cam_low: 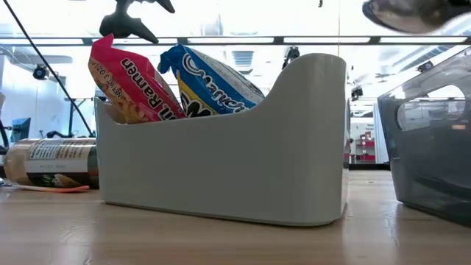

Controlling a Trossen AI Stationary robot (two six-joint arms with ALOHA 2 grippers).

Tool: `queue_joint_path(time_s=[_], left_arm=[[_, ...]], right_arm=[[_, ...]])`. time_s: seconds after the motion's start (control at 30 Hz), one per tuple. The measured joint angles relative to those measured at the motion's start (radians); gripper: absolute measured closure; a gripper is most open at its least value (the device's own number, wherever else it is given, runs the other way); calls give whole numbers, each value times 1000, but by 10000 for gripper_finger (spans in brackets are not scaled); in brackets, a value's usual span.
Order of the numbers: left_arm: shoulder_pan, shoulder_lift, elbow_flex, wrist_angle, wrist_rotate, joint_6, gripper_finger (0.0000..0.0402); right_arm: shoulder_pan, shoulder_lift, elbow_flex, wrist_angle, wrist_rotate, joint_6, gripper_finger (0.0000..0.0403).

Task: Pick & Place Food Item
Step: Put the yellow spoon into the black bin

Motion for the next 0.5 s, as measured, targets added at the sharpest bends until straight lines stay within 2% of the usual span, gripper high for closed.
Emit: queue_joint_path(time_s=[0.13,0.3,0.5], left_arm=[[0,-5,0,-1,31,-21,83],[0,-15,0,-1,60,-22,83],[0,-27,0,-5,80,-20,83]], right_arm=[[23,39,-21,2,-24,86,385],[31,38,-61,49,-24,109,385],[43,31,-151,188,-41,114,385]])
